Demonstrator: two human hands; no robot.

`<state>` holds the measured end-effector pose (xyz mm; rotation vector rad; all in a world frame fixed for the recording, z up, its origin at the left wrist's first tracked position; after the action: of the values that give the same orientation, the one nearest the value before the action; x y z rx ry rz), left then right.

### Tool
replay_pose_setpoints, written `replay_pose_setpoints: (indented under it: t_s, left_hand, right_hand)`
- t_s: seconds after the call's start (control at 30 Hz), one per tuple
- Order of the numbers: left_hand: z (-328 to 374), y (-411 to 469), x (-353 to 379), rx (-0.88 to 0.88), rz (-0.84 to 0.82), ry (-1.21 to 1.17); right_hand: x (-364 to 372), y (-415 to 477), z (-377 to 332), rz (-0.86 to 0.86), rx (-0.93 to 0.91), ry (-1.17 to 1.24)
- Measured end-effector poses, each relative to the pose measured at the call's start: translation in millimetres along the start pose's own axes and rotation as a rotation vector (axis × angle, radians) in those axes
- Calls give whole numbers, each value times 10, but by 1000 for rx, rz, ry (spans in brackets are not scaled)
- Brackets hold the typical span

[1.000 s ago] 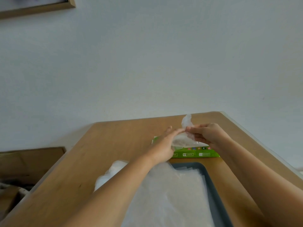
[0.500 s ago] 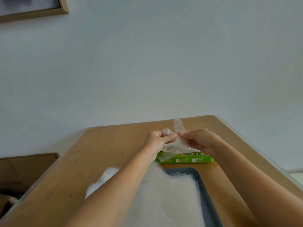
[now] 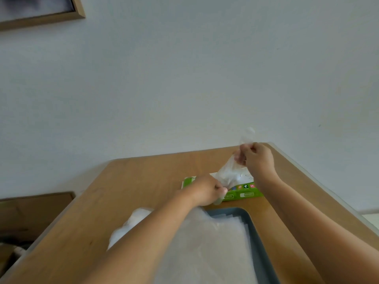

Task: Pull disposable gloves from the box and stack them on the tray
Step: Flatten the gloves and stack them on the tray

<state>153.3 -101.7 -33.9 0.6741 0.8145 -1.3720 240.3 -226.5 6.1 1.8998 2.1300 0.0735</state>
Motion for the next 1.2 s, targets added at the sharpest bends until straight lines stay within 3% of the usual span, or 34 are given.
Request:
replay_pose_setpoints:
  t_s: [0.17,0.33,0.43,0.53,0.67,0.7,0.77,0.83,0.93,1.03,1.2]
  left_hand:
    - [-17,-38,38,-43,-57,90]
    - [-13,-65,-17,-30,-13,35]
    - [5,-88,-30,-15,23,42]
    - [-41,-91,-29,-126,7,26]
    - [84,-147,-378,-132,255,-183]
    - [153,-200,-476,-93,297,-322]
    - [382,-342,-515,29,193,-779]
    - [624,-526,-538,155,18,-1012]
    - [897,-894,-605,309,-84,-890]
    - [819,-1126,-621,236,-107,-893]
    - [510,-1416,-677,70,-6,-1098]
  right_hand:
    - [-329,29,-134,164,4,304]
    - [-419,-69,-595,71,-131,449]
    - [-584,-224,-1117,43,-334,414]
    - [-766,-398,-1545,-25,-476,188]
    - [-534,-562,-1444,-266,-404,-319]
    - [-442,-617,-1413,-329,-400,-372]
    - [-292,-714,-1381,-423,-401,-400]
    - [-195,-822,-1395,-482,-405,-367]
    - [-89,-972,-1377,-581,-369,-276]
    - [17,-1129,-1315,-691,-262,-88]
    - [92,-1348,-1049,-649,-60,194]
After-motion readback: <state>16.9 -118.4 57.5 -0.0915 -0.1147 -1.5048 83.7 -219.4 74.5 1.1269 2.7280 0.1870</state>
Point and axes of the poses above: each hand's wrist, its own y-axis towards the middle knuckle, its own x-axis out of the palm, z = x × y, the point moved 9 cm from there along y, towards the middle knuckle, and after that the axes turned 10 degrees about -y, right-handed, at the moved point
